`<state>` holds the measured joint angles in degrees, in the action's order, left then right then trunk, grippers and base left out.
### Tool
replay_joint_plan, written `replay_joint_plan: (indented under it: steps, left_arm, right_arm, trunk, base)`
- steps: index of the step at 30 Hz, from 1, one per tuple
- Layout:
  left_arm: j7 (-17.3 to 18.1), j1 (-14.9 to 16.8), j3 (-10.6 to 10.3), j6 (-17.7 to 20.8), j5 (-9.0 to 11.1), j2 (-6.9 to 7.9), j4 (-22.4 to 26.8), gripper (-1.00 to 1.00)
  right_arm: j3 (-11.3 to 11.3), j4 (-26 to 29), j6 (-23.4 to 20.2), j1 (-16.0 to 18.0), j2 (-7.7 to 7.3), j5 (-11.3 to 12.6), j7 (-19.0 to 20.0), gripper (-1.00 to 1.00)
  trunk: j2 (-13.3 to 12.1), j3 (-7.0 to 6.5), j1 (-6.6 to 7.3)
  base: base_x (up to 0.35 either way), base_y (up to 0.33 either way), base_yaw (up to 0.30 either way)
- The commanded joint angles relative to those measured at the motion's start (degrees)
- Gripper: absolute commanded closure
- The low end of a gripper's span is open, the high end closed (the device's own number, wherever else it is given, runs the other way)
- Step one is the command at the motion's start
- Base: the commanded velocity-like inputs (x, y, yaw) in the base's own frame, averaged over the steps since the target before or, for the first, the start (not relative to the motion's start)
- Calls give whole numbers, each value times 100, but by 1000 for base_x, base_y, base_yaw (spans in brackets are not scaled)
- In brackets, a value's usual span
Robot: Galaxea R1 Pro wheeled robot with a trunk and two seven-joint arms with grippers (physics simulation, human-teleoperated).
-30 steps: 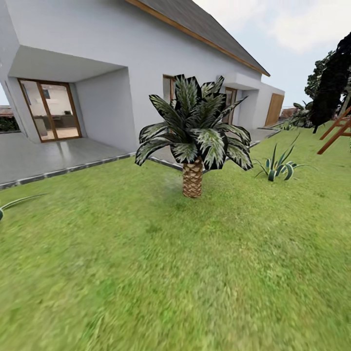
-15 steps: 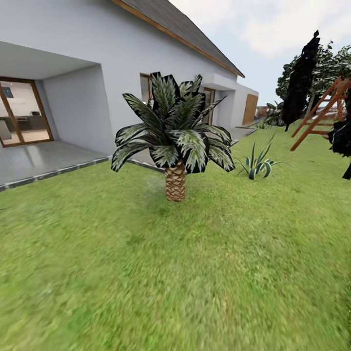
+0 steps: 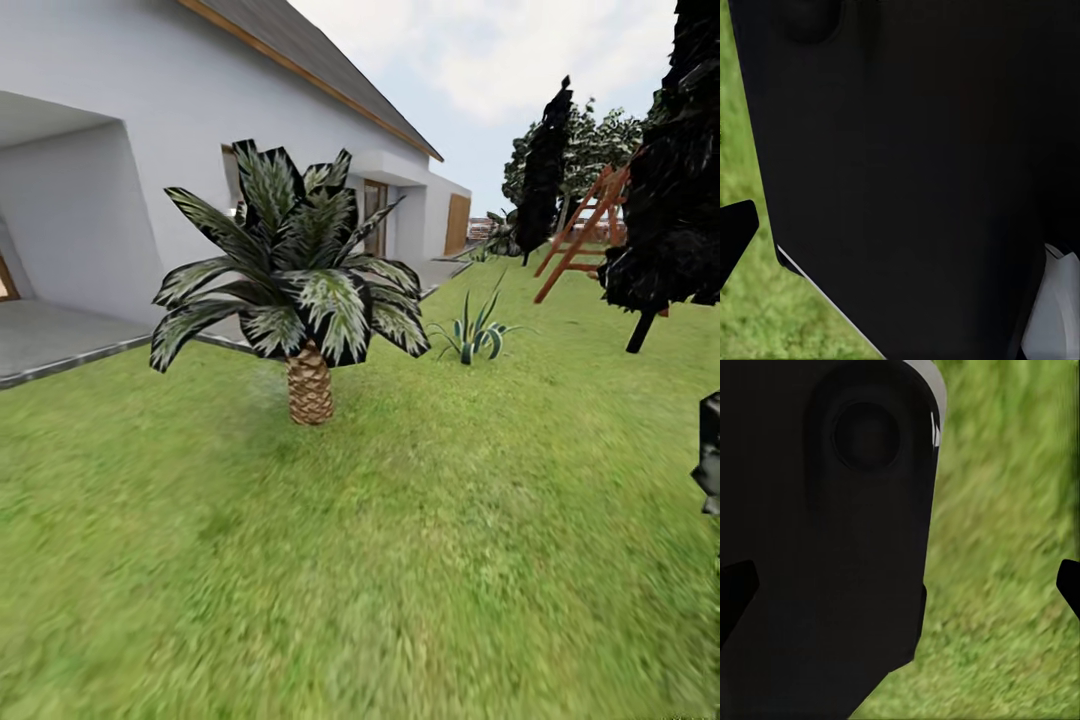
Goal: Take the three Easter eggs out of the wicker basket on the lawn in the garden, then place them on the lawn next to a single tree (choose any tree) so that all three eggs are next to the same tree and none are left in the basket.
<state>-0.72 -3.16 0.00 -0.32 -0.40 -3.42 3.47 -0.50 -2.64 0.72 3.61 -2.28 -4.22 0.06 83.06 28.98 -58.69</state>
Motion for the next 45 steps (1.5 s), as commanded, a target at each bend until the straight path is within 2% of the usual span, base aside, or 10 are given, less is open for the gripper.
replay_joint_plan:
  steps: [1,11,26,45]
  left_arm:
    - [-7,-5,0,-3,-4,-1,13,-100]
    - [-7,-7,0,-3,0,-1,13,-100]
    - [-7,-5,0,-3,5,-1,20,-100]
    - [1,-7,0,5,5,-1,22,-100]
  right_arm:
    - [-2,-16,8,9,-1,-46,2,-100]
    - [-3,-12,8,9,6,-44,-4,-100]
    - [6,-14,8,9,0,-44,-6,-100]
    - [6,-11,8,9,-1,-44,-6,-100]
  trunk:
    - [2,4,-3]
    - [2,4,-3]
    - [2,4,-3]
    - [2,4,-3]
  base:
    - [333,-112,-300]
    - [333,-126,-225]
    - [333,-113,-3]
    - [333,-4,0]
